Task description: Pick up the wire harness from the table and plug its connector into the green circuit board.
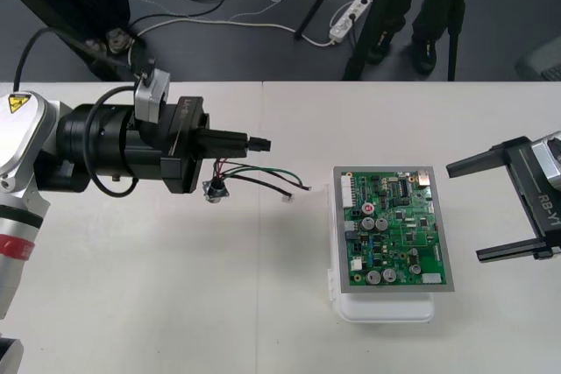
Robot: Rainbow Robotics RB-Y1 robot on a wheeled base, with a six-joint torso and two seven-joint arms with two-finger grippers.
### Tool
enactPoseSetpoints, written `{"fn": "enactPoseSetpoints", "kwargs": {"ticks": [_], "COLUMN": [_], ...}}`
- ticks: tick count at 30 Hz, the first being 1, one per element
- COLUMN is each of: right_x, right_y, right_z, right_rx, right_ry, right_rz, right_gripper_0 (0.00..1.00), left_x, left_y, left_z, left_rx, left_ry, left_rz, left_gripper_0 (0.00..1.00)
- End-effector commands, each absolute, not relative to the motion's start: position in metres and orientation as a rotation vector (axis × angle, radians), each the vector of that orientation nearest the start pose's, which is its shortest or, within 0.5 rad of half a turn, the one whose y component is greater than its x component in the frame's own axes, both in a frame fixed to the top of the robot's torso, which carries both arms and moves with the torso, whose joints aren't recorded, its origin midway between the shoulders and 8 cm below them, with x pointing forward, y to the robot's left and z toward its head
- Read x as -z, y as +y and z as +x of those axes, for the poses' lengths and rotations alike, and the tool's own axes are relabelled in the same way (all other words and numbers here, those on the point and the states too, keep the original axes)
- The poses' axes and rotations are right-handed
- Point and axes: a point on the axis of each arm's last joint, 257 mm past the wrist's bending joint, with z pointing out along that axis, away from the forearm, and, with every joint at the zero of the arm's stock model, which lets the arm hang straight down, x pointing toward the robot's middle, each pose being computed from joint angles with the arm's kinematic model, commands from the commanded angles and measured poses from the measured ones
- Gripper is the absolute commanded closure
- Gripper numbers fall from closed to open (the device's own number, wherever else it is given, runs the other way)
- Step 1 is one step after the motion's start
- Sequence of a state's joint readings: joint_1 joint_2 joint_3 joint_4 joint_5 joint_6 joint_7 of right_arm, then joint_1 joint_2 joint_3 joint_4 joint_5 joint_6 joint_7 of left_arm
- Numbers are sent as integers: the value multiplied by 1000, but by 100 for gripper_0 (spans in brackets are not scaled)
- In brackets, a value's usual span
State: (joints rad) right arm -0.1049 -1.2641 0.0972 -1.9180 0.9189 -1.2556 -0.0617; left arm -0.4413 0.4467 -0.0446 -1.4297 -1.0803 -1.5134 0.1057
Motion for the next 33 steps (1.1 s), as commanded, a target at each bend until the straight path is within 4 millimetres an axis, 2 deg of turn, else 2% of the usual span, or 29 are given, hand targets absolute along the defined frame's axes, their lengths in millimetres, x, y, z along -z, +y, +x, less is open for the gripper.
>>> {"fn": "enactPoseSetpoints", "kwargs": {"ticks": [1,5,11,12,15,19,22,26,33], "right_x": [124,132,147,147,160,176,181,192,205], "right_y": [-227,-248,-269,-269,-282,-296,-299,-298,-299], "right_z": [317,330,341,341,344,341,344,351,356], "right_rx": [-571,-443,-324,-324,-259,-228,-198,-115,-14], "right_ry": [1476,1518,1574,1574,1619,1755,1791,1817,1870], "right_rz": [-1816,-1873,-1925,-1925,-1954,-1930,-1917,-1915,-1908], "right_gripper_0": [0,0,0,0,0,0,0,0,0], "left_x": [90,111,138,138,155,170,177,193,204], "left_y": [67,67,69,69,69,71,71,60,49], "left_z": [386,385,371,371,361,352,346,328,323], "left_rx": [1059,1044,1042,1042,1071,1070,1067,1126,1121], "left_ry": [925,918,922,922,950,952,946,953,953], "left_rz": [1378,1389,1396,1396,1389,1386,1390,1372,1356], "left_gripper_0": [100,100,100,100,100,100,100,100,100]}}
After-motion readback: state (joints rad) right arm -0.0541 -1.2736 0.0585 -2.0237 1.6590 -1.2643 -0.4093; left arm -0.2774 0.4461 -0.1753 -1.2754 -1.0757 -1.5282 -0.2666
